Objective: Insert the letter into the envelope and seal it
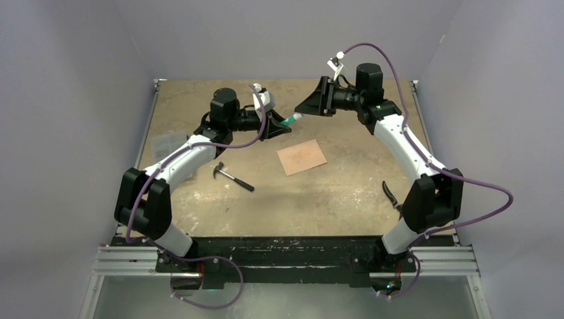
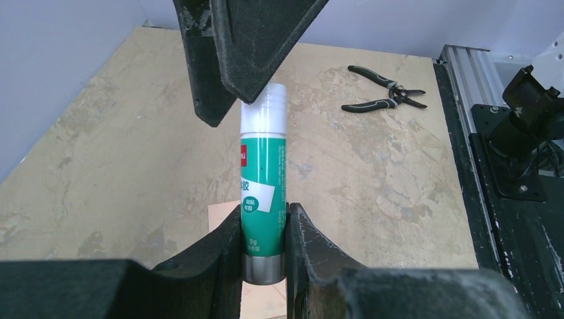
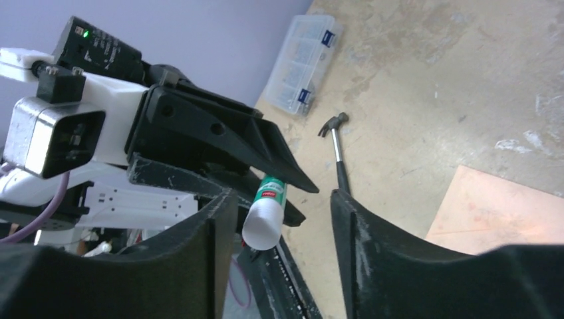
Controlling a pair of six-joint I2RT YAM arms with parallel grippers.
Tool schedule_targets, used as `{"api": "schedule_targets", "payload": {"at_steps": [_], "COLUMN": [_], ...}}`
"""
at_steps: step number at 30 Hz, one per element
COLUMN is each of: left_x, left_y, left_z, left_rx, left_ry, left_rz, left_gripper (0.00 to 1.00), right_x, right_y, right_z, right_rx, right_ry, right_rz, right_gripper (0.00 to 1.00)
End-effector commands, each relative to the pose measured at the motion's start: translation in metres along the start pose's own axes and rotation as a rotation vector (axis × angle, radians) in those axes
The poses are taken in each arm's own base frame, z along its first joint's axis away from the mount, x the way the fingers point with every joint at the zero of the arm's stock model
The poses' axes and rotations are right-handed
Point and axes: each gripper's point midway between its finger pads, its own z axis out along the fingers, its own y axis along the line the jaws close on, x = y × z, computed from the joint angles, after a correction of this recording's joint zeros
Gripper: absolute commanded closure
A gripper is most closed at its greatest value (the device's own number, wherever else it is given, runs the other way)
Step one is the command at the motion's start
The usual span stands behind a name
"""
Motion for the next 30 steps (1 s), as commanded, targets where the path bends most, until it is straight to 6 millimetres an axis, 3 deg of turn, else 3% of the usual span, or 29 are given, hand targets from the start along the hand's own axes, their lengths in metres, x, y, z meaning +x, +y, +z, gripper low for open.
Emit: {"api": "schedule_targets", "payload": {"at_steps": [1, 4, 9, 15, 23, 27, 30], "left_x": [-0.010, -0.012, -0.009, -0.011, -0.035, -0.064, -0.085], "left_y": [0.004, 0.006, 0.006, 0.009, 0.028, 0.043, 0.054], "left_z": [-0.002, -0.001, 0.000, 0.002, 0.010, 0.014, 0.016], "left_rx": [-0.019, -0.025, -0.025, -0.029, -0.048, -0.082, -0.111], "left_ry": [-0.019, -0.025, -0.019, -0.027, -0.067, -0.125, -0.163], "left_rz": [0.036, 0.037, 0.025, 0.027, 0.144, 0.223, 0.276], "left_gripper": [1.00, 1.00, 1.00, 1.00, 1.00, 1.00, 1.00], "right_x": [-0.005, 0.002, 0.006, 0.018, 0.075, 0.113, 0.130], "right_y": [0.021, 0.013, 0.016, 0.015, 0.002, -0.007, -0.016], "right_z": [-0.005, -0.004, -0.003, 0.003, 0.028, 0.037, 0.036], "right_rx": [-0.070, -0.053, -0.077, -0.093, -0.078, -0.063, -0.047], "right_ry": [0.018, 0.050, 0.067, 0.105, 0.254, 0.340, 0.381], "right_rz": [-0.029, -0.036, -0.030, -0.013, -0.011, 0.007, 0.015], "right_gripper": [0.46, 0.49, 0.64, 1.00, 1.00, 1.00, 1.00]}}
